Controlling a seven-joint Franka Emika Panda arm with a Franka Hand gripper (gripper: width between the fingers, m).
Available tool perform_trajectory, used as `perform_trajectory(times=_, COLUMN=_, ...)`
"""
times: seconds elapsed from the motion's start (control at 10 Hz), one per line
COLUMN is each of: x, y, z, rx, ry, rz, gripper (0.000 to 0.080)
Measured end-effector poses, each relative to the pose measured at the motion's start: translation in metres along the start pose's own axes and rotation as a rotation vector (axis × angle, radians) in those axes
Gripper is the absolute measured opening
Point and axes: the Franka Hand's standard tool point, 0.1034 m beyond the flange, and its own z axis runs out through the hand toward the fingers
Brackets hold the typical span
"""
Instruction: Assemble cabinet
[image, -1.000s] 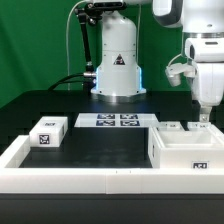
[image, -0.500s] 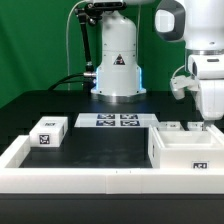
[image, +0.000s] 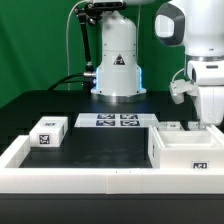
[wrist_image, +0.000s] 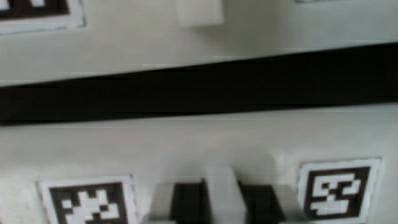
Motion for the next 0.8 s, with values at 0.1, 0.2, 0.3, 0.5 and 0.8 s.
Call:
perform_trajectory(times=0.1, x=0.001, y=0.002, z=0.0, rx=-0.008, ry=0.006, rz=0.001, gripper=0.0071)
perform_trajectory(times=0.2, x=0.001, y=0.002, z=0.0, rx=-0.008, ry=0.006, rz=0.001, gripper=0.0071)
perform_trajectory(times=0.3, x=0.001, y=0.003, z=-0.001, rx=-0.01, ry=0.007, rz=0.001, gripper=0.0071)
perform_trajectory(times=0.5, x=0.001, y=0.003, z=-0.001, rx=-0.01, ry=0.007, rz=0.001, gripper=0.0071)
perform_trajectory(times=0.8, x=-0.003, y=0.006, z=-0.011, rx=-0.014, ry=-0.006, rz=0.004, gripper=0.0071)
